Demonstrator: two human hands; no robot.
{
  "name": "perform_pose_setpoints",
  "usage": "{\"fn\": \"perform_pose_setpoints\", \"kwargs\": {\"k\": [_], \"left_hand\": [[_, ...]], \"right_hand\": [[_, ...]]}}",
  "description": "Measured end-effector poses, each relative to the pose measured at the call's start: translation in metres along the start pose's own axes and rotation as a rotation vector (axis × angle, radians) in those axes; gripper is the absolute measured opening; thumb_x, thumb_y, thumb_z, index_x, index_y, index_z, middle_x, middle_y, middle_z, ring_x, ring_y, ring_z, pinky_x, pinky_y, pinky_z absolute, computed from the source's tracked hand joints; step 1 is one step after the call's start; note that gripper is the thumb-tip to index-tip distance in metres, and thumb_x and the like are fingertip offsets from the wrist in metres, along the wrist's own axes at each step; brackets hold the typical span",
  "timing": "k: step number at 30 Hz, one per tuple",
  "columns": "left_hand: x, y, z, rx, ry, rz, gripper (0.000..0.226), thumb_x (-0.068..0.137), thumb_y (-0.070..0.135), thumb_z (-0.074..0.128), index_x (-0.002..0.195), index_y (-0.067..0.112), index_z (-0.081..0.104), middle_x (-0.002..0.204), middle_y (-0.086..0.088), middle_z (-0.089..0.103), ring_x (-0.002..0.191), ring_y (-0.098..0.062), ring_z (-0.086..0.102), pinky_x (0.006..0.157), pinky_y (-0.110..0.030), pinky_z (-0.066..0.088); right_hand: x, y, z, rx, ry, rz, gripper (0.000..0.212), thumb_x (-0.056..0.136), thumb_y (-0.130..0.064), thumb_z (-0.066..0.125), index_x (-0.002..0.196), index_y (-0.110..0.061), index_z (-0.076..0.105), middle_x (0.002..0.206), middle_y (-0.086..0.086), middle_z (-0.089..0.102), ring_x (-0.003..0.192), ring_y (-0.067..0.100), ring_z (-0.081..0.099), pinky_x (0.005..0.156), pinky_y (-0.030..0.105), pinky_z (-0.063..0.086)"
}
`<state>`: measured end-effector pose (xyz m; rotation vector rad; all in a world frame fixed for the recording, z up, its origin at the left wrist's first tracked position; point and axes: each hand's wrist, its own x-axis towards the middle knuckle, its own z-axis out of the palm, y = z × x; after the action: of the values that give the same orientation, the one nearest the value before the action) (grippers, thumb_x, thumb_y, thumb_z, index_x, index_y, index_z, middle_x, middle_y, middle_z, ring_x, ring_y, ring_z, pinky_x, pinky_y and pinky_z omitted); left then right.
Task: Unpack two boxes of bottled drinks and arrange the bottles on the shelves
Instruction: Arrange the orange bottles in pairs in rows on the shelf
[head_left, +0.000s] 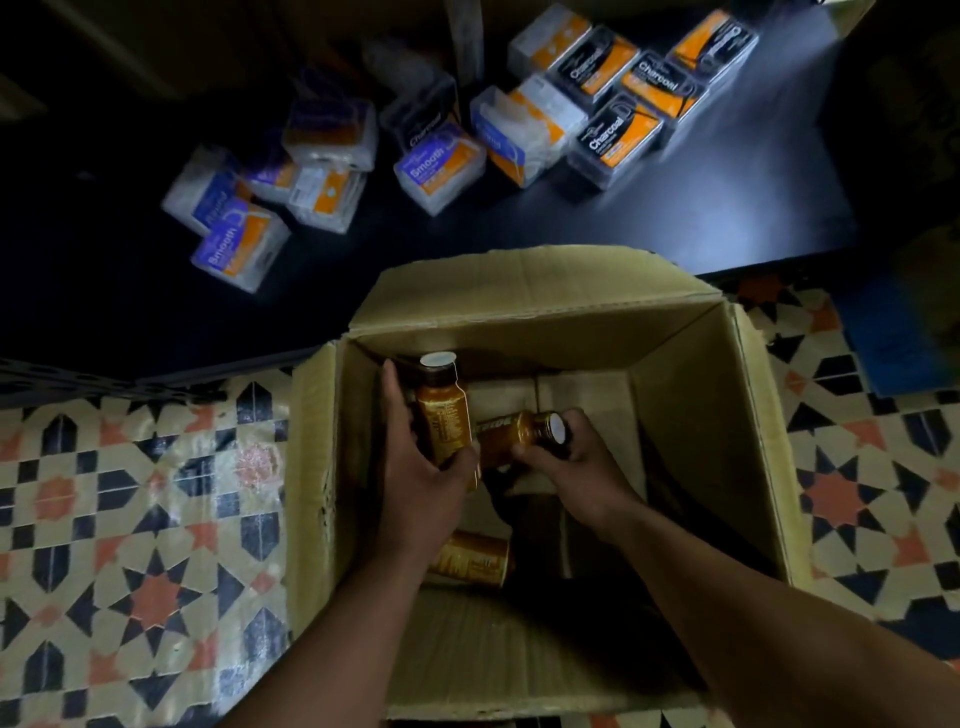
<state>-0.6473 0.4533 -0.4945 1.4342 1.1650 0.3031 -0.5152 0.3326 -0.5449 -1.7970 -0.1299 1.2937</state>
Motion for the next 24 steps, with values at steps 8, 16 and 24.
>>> {"fn": "perform_pose_setpoints", "kwargs": {"k": [8,16,24], "left_hand": [[-0.025,0.041,-0.016,0.091,-0.029,0.037,0.119,0.084,0.014,0.081,0.144,0.073,-0.003,0.16,0.012,0.035,0.143,-0.008,0.041,0.113,-0.053,0.042],[-0.114,0.196,-0.038,0.218,-0.068,0.14,0.118,0.085,0.018,0.08,0.139,0.078,-0.006,0.148,0.034,0.017,0.132,0.015,0.03,0.098,-0.005,0.035],[-0.254,0.423,-0.097,0.155,0.027,0.308,0.11,0.081,0.019,0.084,0.143,0.072,0.01,0.144,0.045,0.024,0.134,0.015,0.035,0.104,-0.015,0.041]], "right_hand": [[-0.039,-0.044,-0.012,0.166,0.147,-0.145,0.051,0.093,-0.035,0.073,0.137,-0.038,0.048,0.127,-0.014,0.06,0.12,0.008,0.057,0.098,0.036,0.049],[-0.195,-0.168,-0.066,0.121,0.093,-0.382,0.064,0.089,-0.017,0.074,0.138,-0.041,0.041,0.13,-0.005,0.067,0.119,0.012,0.066,0.097,0.037,0.057],[-0.411,-0.349,-0.092,-0.032,0.077,-0.637,0.058,0.09,-0.033,0.07,0.14,-0.044,0.042,0.133,-0.005,0.058,0.123,0.014,0.061,0.102,0.043,0.054]]}}
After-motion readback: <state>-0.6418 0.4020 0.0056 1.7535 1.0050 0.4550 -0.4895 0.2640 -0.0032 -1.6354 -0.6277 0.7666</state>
